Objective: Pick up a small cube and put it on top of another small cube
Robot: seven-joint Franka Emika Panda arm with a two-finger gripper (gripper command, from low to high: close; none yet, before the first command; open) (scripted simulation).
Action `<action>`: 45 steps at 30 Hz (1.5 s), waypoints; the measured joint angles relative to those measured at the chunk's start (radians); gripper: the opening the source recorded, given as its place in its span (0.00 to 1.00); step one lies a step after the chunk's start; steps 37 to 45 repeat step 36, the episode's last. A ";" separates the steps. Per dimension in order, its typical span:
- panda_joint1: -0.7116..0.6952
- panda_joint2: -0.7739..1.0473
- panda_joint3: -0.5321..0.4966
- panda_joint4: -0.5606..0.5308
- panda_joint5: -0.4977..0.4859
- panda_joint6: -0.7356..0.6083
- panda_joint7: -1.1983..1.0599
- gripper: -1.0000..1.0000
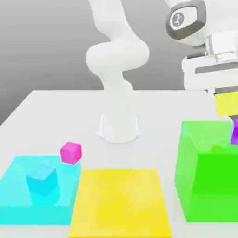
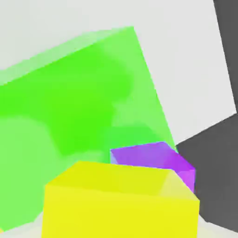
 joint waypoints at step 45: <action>-0.610 0.034 -0.544 -0.262 -0.119 -0.025 -0.028 1.00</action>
